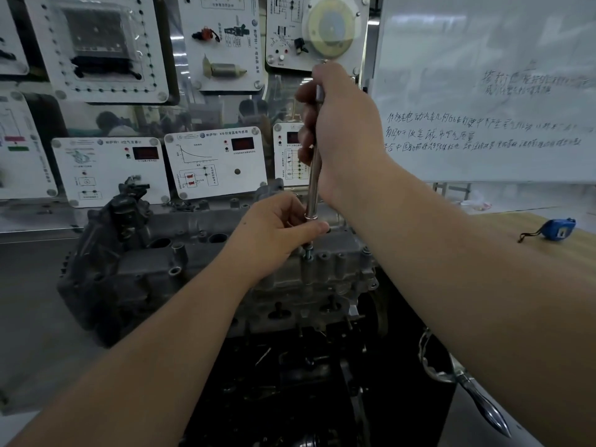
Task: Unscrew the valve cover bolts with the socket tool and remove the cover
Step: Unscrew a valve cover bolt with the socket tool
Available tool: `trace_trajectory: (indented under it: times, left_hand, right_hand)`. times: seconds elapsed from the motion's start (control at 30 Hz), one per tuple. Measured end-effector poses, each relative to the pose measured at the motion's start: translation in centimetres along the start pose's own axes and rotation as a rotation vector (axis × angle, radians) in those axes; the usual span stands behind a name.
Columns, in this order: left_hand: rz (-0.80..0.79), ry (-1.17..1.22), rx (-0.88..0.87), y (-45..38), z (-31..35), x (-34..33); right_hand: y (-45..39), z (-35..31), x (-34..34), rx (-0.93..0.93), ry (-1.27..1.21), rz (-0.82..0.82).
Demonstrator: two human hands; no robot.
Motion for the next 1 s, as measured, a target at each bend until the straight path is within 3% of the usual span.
trace_trajectory:
  times: [0.1, 0.23, 0.3, 0.4, 0.53, 0.6, 0.7, 0.87, 0.93, 1.0]
  left_hand:
    - [-0.056, 0.027, 0.024, 0.1, -0.2, 0.0]
    - [-0.119, 0.084, 0.025, 0.4, 0.2, 0.2]
    - [-0.105, 0.063, 0.024, 0.4, 0.2, 0.2]
    - [-0.055, 0.017, 0.000, 0.4, 0.6, 0.2]
    - [-0.006, 0.020, 0.012, 0.3, 0.6, 0.4]
    - [0.015, 0.005, 0.009, 0.1, 0.5, 0.6]
    - [-0.013, -0.031, 0.001, 0.1, 0.2, 0.5]
    - [-0.163, 0.050, 0.017, 0.7, 0.2, -0.2]
    - [-0.128, 0.067, 0.007, 0.6, 0.3, 0.0]
    - [-0.065, 0.059, 0.002, 0.4, 0.2, 0.2]
  right_hand:
    - [0.1, -0.4, -0.4, 0.027, -0.015, -0.028]
    - [0.8, -0.2, -2.1, -0.053, -0.092, -0.304]
    - [0.9, -0.1, -2.2, -0.074, -0.095, -0.359]
    - [0.7, 0.2, -1.7, -0.080, -0.091, -0.272]
    - [0.4, -0.5, -0.5, 0.046, 0.031, -0.009]
    - [0.6, -0.8, -0.4, 0.081, 0.014, 0.035]
    - [0.3, -0.6, -0.5, 0.051, -0.030, -0.011]
    - [0.7, -0.4, -2.2, -0.077, -0.072, -0.369]
    - [0.9, -0.3, -2.4, -0.064, -0.062, -0.372]
    - [1.0, -0.4, -2.4, 0.020, 0.015, -0.266]
Point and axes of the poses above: each hand's wrist, its own y-axis away from the middle knuckle, its own x-axis out of the back of the hand, z = x × y, the point moved 9 cm from there along -y, towards the middle knuckle, and after that the axes turned 13 degrees about z, right-handed, at the moved point
